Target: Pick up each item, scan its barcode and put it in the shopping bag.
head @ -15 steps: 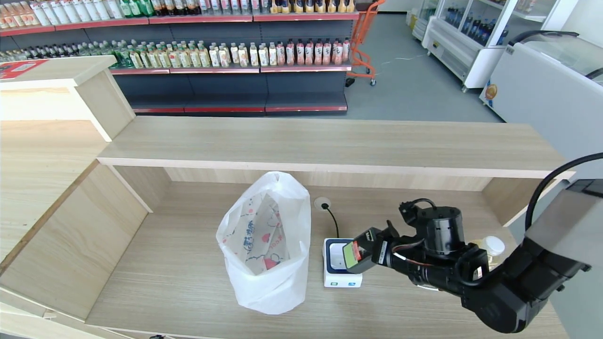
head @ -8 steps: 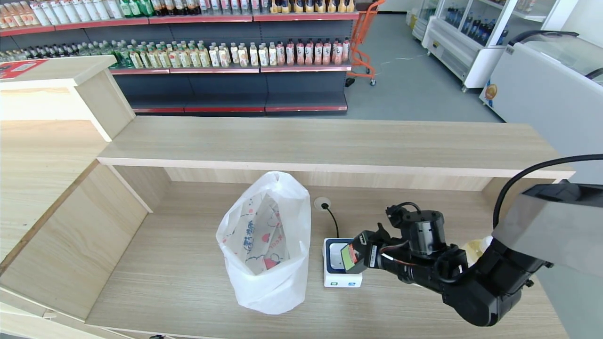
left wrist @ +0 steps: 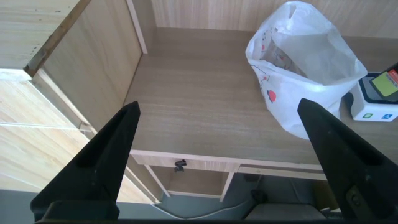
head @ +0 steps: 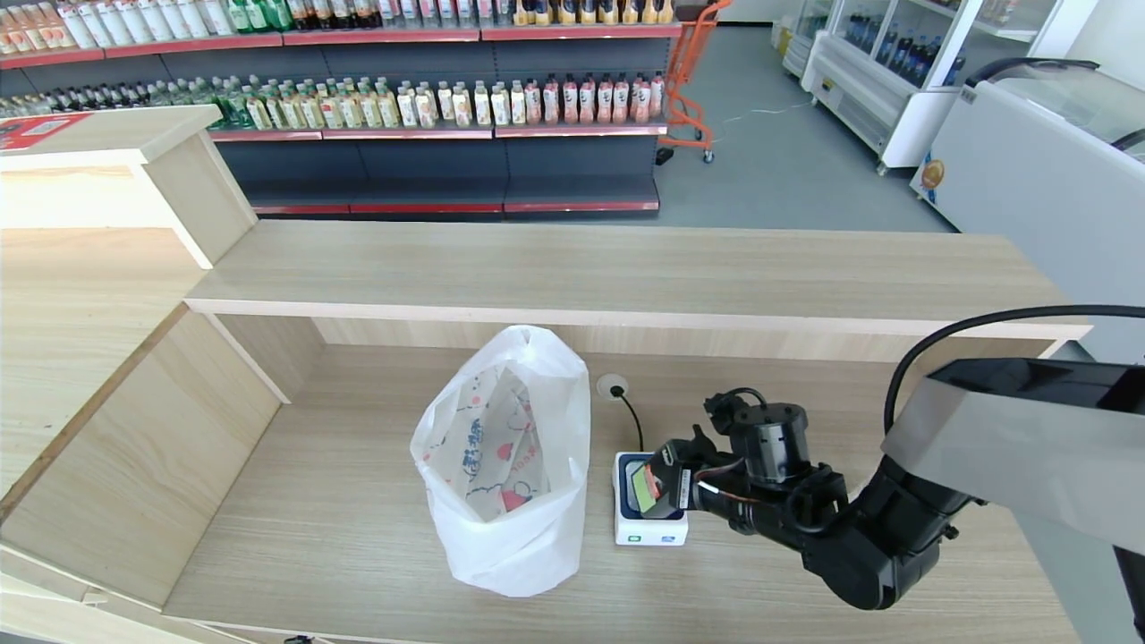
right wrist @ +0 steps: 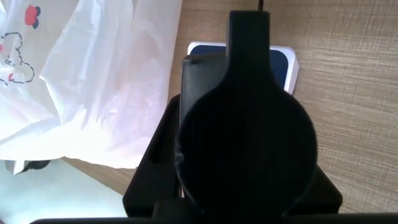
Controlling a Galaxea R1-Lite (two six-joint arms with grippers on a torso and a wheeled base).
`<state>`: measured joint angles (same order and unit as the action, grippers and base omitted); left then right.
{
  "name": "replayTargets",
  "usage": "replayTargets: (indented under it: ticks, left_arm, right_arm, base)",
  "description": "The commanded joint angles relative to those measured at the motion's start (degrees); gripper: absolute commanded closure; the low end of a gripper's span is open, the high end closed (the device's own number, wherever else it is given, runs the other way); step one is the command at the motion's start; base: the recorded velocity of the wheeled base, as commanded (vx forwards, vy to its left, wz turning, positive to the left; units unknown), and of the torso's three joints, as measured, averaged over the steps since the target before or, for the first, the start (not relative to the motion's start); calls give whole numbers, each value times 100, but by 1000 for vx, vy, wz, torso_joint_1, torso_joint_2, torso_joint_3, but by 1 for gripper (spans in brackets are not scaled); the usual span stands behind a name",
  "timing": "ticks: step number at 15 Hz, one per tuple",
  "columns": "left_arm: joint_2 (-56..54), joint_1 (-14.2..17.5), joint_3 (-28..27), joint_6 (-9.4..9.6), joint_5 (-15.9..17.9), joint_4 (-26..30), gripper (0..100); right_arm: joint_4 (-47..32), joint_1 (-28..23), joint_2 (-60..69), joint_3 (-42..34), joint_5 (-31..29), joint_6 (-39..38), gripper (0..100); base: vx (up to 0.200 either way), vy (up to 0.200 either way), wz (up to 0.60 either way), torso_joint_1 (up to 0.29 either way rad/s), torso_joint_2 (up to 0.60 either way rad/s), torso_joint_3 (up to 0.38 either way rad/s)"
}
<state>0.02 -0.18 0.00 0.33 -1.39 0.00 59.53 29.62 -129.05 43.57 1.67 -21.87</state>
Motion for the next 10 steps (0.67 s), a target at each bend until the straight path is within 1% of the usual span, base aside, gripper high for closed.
replayTargets:
  ticks: [1,4,6,8,9,10]
  left_arm:
    - [-2,1,0,2,-2,0,0]
    - [-2,1,0,2,-2,0,0]
    - [-2,1,0,2,-2,0,0]
    - [-2,1,0,2,-2,0,0]
    - [-2,1,0,2,-2,0,0]
    - [-2,1,0,2,-2,0,0]
  right_arm:
    - [-2,35,-112,99,9,-1,100]
    - [-2,105,-208,222,-9,7,100]
    - [-2,131,64,187,18,-63,100]
    - [-73,298,899,99,18,-353,100]
    - [-152,307,1400,-41,18,-318,100]
    - [-328,290,1831,-147,0,-28,100]
  base:
    - [0,0,0,0,0,0]
    - [0,0,0,0,0,0]
    - [0,0,0,0,0,0]
    - [0,0,0,0,0,0]
    - [0,0,0,0,0,0]
    - [0,0,0,0,0,0]
